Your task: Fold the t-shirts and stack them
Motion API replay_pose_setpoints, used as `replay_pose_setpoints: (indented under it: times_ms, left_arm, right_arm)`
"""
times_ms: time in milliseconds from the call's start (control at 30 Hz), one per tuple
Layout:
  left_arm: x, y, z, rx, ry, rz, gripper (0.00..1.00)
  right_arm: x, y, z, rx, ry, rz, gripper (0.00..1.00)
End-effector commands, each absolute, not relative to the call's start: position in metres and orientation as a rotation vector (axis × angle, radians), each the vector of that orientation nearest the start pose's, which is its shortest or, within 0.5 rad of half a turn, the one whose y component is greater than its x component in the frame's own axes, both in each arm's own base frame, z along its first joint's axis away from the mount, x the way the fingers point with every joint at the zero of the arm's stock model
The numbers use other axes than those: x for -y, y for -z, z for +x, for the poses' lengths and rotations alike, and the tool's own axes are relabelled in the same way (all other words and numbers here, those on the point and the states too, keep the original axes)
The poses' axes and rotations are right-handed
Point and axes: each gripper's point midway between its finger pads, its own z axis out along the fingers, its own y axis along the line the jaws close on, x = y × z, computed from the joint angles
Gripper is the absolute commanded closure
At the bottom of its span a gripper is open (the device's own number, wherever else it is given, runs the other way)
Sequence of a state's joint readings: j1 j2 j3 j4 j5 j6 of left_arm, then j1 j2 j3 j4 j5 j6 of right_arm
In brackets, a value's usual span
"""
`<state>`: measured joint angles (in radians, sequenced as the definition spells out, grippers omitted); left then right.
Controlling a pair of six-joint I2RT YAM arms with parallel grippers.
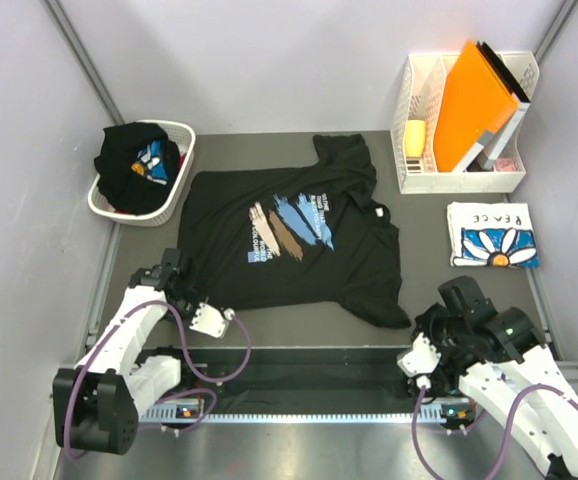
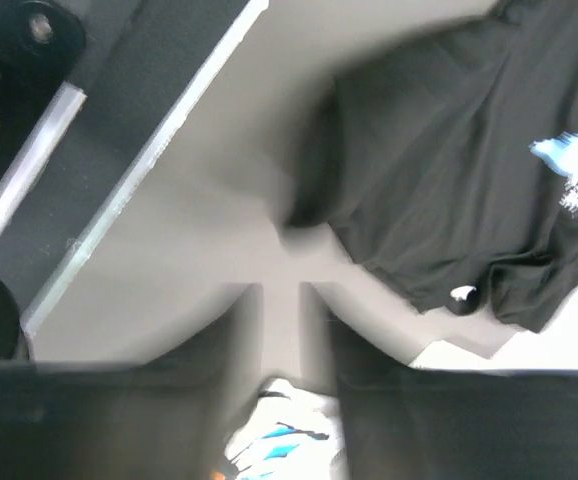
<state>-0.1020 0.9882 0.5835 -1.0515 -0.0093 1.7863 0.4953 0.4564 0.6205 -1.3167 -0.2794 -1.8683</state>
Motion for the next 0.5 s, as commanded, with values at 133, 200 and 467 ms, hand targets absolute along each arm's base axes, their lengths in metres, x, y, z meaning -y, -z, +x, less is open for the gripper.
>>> replay_pose_setpoints:
  times_ms: [133,200,467]
  left_arm:
    - [-0.036,-0.067,0.181,2.091,0.336,-2.47,0.22]
    - [-0.036,-0.08,0.196,2.146,0.428,-2.476,0.21]
    - [-0.005,-0.199,0.322,2.87,1.171,-2.494,0.01]
  right_arm:
    - [-0.075,-0.13,0.114,-1.092,0.076,-2.29,0.0]
    - [-0.072,-0.134,0.125,-1.204,0.113,-2.203,0.0]
    - [-0.105,-0.209,0.262,-1.476,0.325,-1.427,0.0]
